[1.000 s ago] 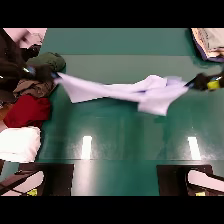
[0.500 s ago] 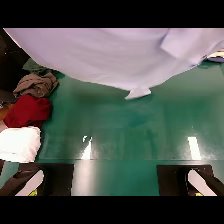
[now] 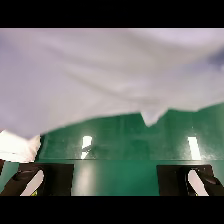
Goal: Fold the shirts.
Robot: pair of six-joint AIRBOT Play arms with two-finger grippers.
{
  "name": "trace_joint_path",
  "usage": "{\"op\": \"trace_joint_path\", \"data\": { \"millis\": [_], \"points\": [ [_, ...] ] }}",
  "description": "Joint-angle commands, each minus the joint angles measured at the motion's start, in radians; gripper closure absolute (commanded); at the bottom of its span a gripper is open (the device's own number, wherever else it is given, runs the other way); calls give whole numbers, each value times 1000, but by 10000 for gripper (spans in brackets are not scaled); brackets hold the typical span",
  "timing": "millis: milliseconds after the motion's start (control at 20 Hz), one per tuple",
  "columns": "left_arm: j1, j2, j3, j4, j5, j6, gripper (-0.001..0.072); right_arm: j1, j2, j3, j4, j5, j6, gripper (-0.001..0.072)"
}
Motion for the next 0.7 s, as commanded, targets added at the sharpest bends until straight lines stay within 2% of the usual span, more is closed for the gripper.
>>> {"op": "trace_joint_path", "data": {
  "millis": [0,150,250,400,500,550,650],
  "points": [
    [0,-5,-123,55,-83,-54,681,0,-73,14,-72,196,34,695],
    [0,-63,-390,69,-190,-64,681,10,-285,13,-72,439,95,695],
    [-17,-126,-588,71,-220,-57,681,61,-442,13,-82,524,109,695],
    [-95,-267,-821,73,-208,8,681,142,-646,-63,-83,536,125,695],
    [-135,-399,-871,87,-154,70,680,176,-768,-142,-83,517,125,695],
    [-138,-463,-868,95,-108,73,680,183,-814,-171,-82,488,125,694],
    [-138,-560,-867,96,67,80,680,187,-889,-198,-84,380,123,695]
  ]
}}
